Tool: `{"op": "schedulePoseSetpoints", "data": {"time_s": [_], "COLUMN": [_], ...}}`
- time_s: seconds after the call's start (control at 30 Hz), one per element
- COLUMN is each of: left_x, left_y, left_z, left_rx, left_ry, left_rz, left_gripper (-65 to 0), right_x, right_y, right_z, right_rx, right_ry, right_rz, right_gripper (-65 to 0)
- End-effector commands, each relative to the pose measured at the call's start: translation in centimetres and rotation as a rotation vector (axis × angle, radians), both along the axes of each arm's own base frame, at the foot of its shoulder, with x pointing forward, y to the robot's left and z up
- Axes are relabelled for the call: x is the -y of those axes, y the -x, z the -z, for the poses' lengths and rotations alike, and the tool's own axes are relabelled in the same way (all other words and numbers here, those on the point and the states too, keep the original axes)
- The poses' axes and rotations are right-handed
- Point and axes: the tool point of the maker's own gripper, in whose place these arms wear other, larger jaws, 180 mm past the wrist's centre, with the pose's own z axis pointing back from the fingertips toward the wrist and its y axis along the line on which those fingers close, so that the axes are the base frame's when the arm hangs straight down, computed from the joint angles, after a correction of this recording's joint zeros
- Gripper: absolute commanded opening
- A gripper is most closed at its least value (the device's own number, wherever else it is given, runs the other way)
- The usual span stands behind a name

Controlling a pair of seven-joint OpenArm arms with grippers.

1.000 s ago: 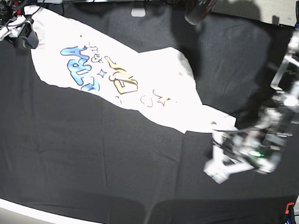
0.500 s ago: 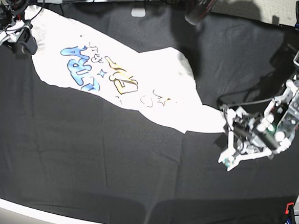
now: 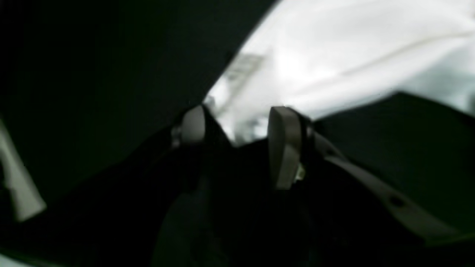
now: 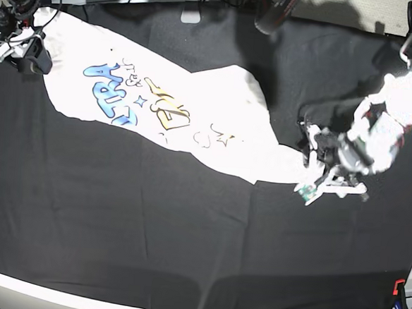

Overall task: Layout the t-shirt on the table in an organized manner, then fold the t-shirt properly
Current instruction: 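Grasp the shirt corner with the left gripper and pull it outward, then lift the shirt edge with the left gripper and shake it flat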

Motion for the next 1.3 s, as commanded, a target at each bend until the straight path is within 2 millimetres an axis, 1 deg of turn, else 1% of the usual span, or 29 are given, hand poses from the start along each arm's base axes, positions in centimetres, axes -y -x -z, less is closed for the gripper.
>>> {"op": "schedulePoseSetpoints", "data": {"time_s": [0.0,0.13,0.2,0.27,0.33,0.47,0.57,0.67,0.73,0.8,0.9,0.97,1.03,1.1,1.2,1.27], "left_x": [-0.2,-0.2,-0.1,-0.1,-0.1,0.8,2.3,4.6,5.7,5.9,5.3,5.1,5.1,5.5,6.6,7.1], "left_y": [-0.7,1.2,1.8,1.8,1.4,0.8,0.8,0.9,1.1,0.8,0.4,0.5,0.5,0.7,1.7,1.7], "left_z": [-1.0,0.8,1.3,1.3,0.9,0.2,0.1,0.1,0.2,0.1,-0.1,0.0,0.1,0.2,0.7,0.7], "left_rx": [0.048,0.000,-0.007,0.017,0.053,0.102,0.109,0.101,0.098,0.122,0.150,0.146,0.143,0.127,0.071,0.074], "left_ry": [0.006,0.003,0.004,-0.006,-0.021,-0.002,0.037,0.084,0.085,0.040,-0.019,-0.021,-0.017,0.010,0.065,0.100], "left_rz": [-0.004,-0.001,0.004,0.019,0.035,0.064,0.070,0.085,0.110,0.121,0.127,0.126,0.125,0.127,0.167,0.178], "left_gripper": [-38.7,-38.8,-38.8,-38.8,-38.8,-38.7,-38.7,-38.7,-38.7,-38.7,-38.8,-39.0,-41.0,-42.2,-42.2,-42.2], "right_x": [0.2,0.2,0.2,0.2,0.2,0.2,0.2,0.2,0.2,0.2,0.2,0.2,0.2,0.2,0.2,0.2], "right_y": [-0.5,-0.5,-0.5,-0.5,-0.5,-0.8,-1.4,-1.8,-1.8,-1.7,-1.7,-1.7,-1.7,-1.7,-1.7,-1.7], "right_z": [-1.1,-1.1,-1.1,-1.1,-1.2,-1.3,-1.6,-1.8,-1.8,-1.8,-1.7,-1.7,-1.7,-1.7,-1.7,-1.7], "right_rx": [0.036,0.036,0.037,0.037,0.037,0.047,0.063,0.076,0.075,0.073,0.069,0.070,0.070,0.070,0.070,0.070], "right_ry": [0.017,0.017,0.017,0.017,0.016,0.016,0.017,0.017,0.017,0.017,0.018,0.017,0.017,0.017,0.017,0.017], "right_rz": [-0.016,-0.016,-0.016,-0.016,-0.016,-0.016,-0.016,-0.016,-0.016,-0.016,-0.017,-0.017,-0.017,-0.017,-0.017,-0.017], "right_gripper": [-37.2,-37.2,-37.2,-37.2,-37.2,-37.2,-37.2,-37.2,-37.2,-37.2,-37.2,-37.2,-37.2,-37.2,-37.2,-37.2]}}
